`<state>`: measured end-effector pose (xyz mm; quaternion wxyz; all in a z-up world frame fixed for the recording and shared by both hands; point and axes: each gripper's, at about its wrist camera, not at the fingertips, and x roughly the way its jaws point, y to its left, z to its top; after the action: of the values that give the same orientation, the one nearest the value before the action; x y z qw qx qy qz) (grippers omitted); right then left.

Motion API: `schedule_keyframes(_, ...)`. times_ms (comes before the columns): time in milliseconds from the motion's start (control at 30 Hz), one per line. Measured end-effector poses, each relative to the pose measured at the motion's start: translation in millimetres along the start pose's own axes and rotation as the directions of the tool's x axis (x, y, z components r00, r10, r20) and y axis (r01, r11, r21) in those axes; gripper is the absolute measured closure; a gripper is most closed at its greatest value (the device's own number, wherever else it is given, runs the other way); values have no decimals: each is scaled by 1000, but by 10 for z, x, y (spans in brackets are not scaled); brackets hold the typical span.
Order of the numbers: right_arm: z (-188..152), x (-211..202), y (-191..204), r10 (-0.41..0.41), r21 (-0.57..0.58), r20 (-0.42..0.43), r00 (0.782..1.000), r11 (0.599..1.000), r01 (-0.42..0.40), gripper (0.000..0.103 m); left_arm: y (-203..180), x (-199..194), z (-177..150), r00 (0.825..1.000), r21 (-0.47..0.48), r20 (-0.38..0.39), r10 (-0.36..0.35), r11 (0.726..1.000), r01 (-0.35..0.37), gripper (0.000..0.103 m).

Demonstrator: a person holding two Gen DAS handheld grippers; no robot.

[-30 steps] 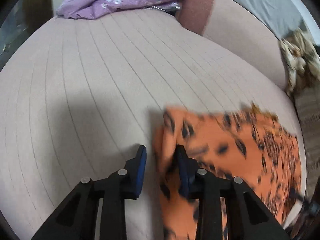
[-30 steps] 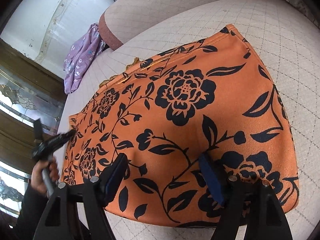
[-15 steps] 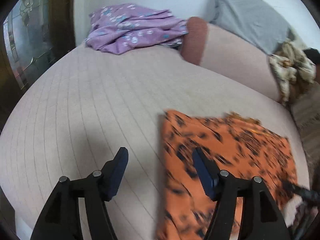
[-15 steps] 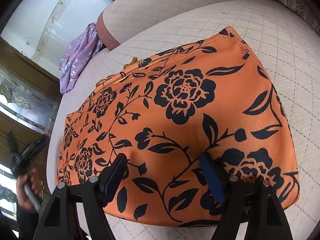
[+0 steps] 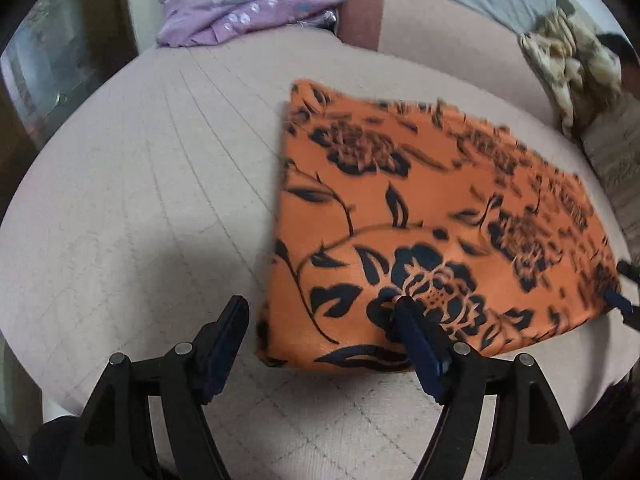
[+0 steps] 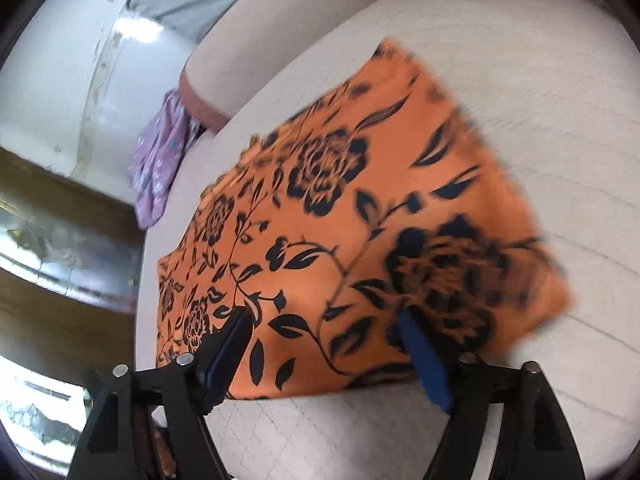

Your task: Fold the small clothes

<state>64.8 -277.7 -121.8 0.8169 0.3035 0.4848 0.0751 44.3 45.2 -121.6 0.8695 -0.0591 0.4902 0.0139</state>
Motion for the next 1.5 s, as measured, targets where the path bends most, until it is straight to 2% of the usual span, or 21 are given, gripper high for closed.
schedule_keyframes(100, -28, -154, -82, 8, -20, 47, 999, 1000, -7, 21, -80, -110, 62, 998, 46, 65, 13, 999, -15, 26)
schedule_keyframes(167, -52, -72, -319, 3, 51, 21, 1000, 999, -4, 21, -163, 19, 64, 999, 91, 26, 18, 996, -21, 25)
schedule_keyframes(233, -54, -112, -459, 60, 122, 46, 997, 990, -65, 21, -209, 163, 23, 996, 124, -44, 81, 990, -75, 25)
schedule_keyframes(333, 32, -253, -277, 18, 72, 72, 997, 997, -23, 21, -242, -6, 61, 998, 108, 28, 56, 992, -59, 25)
schedule_keyframes(400, 134, -309, -136, 53, 12, 97, 994, 998, -55, 20, -314, -81, 121, 997, 126, 64, 42, 991, -50, 25)
schedule_keyframes(500, 256, -155, -212, 47, 28, 82, 995, 998, -50, 19, -430, -26, 196, 997, 161, 66, 31, 986, -42, 24)
schedule_keyframes(533, 289, -7, -376, -22, 77, 45, 999, 997, 18, 22, -471, 42, 196, 998, 173, 41, 47, 983, -54, 24)
schedule_keyframes(600, 301, -7, -509, 3, 155, 59, 998, 988, -12, 23, -490, 81, 172, 998, 176, 28, 52, 983, -56, 24)
schedule_keyframes(700, 419, -115, -272, 5, 83, 97, 995, 996, -13, 22, -519, 113, 162, 999, 167, 17, 41, 985, -44, 24)
schedule_keyframes(767, 611, -8, -125, 21, 23, 83, 996, 999, -23, 21, -548, 111, 140, 999, 166, 8, 45, 985, -45, 24)
schedule_keyframes(867, 908, 286, -203, 23, 57, 38, 999, 998, -25, 21, -566, 111, 194, 999, 164, 10, 50, 985, -51, 24)
schedule_keyframes(933, 1062, 430, -364, -14, 102, 41, 999, 995, 10, 21, -545, 110, 209, 998, 157, 5, 55, 986, -55, 24)
schedule_keyframes(1000, 1070, 373, -323, -22, 147, 80, 997, 989, 10, 21, -511, 100, 229, 998, 149, 6, 60, 987, -60, 24)
schedule_keyframes(1067, 1039, 277, -128, -28, 99, 127, 992, 995, 16, 20, -500, 138, 244, 998, 143, -2, 61, 988, -60, 24)
schedule_keyframes(1133, 1013, 236, 13, 56, 24, 151, 987, 998, -61, 16, -506, 161, 235, 998, 140, -14, 63, 988, -60, 24)
schedule_keyframes(1200, 1032, 391, -48, -12, -2, 98, 995, 1000, 13, 16, -523, 122, 213, 999, 141, -12, 51, 989, -49, 24)
schedule_keyframes(1233, 1032, 525, -253, -88, 80, 28, 996, 993, 86, 22, -530, 87, 197, 999, 145, -9, 46, 988, -44, 24)
schedule_keyframes(1300, 975, 315, -330, -27, 174, 112, 993, 985, 7, 22, -526, 20, 171, 999, 156, 6, 47, 987, -47, 24)
schedule_keyframes(1333, 943, 212, -298, -35, 173, 123, 992, 985, 13, 21, -514, -11, 161, 998, 154, 13, 56, 986, -58, 23)
schedule_keyframes(1400, 810, -7, -172, -38, 128, 150, 988, 992, 18, 21, -492, -34, 159, 999, 134, 9, 49, 990, -50, 23)
schedule_keyframes(1500, 393, -318, -4, -7, 49, 161, 987, 999, -1, 20, -495, -80, 134, 1000, 114, 9, 29, 993, -30, 23)
